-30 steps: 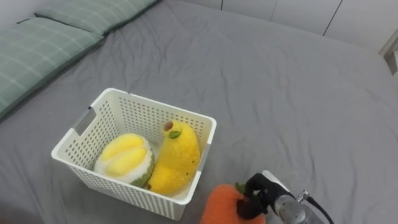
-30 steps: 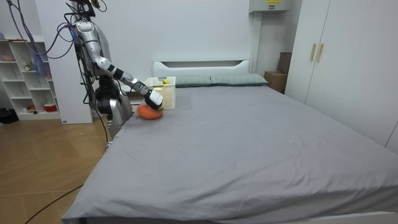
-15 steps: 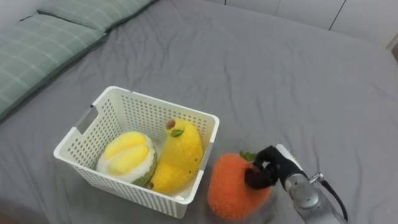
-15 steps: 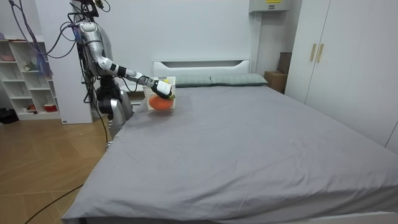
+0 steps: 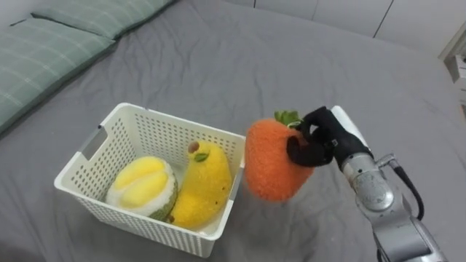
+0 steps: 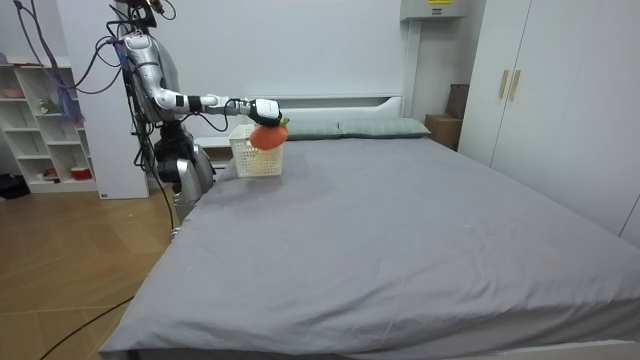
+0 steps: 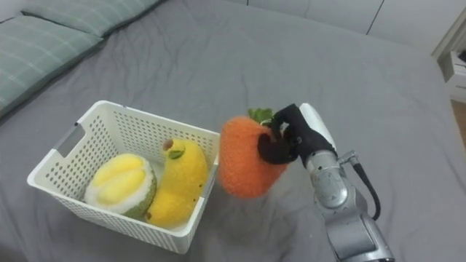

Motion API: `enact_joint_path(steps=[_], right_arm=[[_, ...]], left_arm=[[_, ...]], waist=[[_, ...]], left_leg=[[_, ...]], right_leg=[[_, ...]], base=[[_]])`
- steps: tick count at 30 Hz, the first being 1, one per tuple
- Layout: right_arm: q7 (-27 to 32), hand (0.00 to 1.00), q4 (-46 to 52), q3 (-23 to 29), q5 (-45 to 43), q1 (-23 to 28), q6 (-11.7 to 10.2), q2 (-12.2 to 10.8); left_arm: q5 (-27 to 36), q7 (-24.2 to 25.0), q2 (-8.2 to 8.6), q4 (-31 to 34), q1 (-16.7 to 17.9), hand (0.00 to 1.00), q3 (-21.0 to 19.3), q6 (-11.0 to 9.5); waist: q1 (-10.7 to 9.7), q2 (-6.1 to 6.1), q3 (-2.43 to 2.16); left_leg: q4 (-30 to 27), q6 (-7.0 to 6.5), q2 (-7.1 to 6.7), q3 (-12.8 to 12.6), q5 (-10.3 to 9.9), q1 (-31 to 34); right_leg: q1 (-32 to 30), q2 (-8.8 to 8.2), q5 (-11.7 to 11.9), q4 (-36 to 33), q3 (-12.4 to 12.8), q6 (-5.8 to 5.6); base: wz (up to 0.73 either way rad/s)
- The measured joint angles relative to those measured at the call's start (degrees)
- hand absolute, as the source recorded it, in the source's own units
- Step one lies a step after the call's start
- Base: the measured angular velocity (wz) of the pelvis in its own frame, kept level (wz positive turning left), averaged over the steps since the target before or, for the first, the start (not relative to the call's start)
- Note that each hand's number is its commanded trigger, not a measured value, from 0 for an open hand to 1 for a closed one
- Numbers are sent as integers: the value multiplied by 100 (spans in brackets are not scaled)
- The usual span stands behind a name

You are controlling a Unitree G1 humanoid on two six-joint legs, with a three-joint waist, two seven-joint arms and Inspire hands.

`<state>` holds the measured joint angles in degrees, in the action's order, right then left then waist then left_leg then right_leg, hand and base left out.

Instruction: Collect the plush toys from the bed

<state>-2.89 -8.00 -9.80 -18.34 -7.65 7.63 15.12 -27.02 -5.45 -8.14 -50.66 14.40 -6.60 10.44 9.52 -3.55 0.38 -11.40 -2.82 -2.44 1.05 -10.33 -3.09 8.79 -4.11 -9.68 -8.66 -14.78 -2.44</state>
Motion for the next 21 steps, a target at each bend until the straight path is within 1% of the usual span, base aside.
enact_joint_path(steps=[5, 9, 11, 14, 16, 19, 21], right_arm=[[-151, 100, 418, 0, 32, -21, 10, -2], [-150, 100, 727, -5, 67, -96, 0, -11], [-151, 100, 840, -15, 16, -150, 2, -29], [-212, 100, 890, -79, -189, -419, 2, -89], [-307, 100, 891, -168, -325, -577, 4, -89], [-498, 100, 917, -351, -367, -745, 14, -131], [-639, 100, 927, -568, -365, -923, 100, -180]], left_arm=[[0, 1, -1, -11, -56, 0, -6, -1], [0, -9, -5, -190, -186, 0, -5, -9], [-5, -9, -6, -203, -183, 0, -5, -8], [-18, -6, -4, -203, -185, 0, 0, -5], [-15, 9, -5, -201, -205, 0, 0, -5], [-15, 80, -9, -201, -272, 0, 4, -9], [-16, 86, -10, -200, -351, 0, 10, -9]], waist=[[63, 45, -21], [179, 76, -7], [208, 78, -2], [275, 91, 6], [319, 80, 3], [400, 20, -8], [482, -49, 6]], left_leg=[[-13, -1, 1, -7, 1, 46], [-1, -2, 3, -20, 3, 38], [6, -2, 3, -21, 3, 44], [26, -1, 9, -41, 3, 35], [37, -1, 13, -50, 3, 34], [66, 2, 17, -52, 5, 37], [70, 2, 19, -52, 5, 57]], right_leg=[[-57, -4, 0, -34, 16, 1], [-55, -2, 0, -21, 21, 1], [-59, -2, 0, -18, 21, 1], [-70, 4, 0, -9, 48, 0], [-73, 8, 1, -5, 54, 1], [-89, 11, 1, -2, 63, 1], [-116, 12, 1, -2, 63, 1]], base=[[0], [0], [0], [-3], [-2], [0], [0]])
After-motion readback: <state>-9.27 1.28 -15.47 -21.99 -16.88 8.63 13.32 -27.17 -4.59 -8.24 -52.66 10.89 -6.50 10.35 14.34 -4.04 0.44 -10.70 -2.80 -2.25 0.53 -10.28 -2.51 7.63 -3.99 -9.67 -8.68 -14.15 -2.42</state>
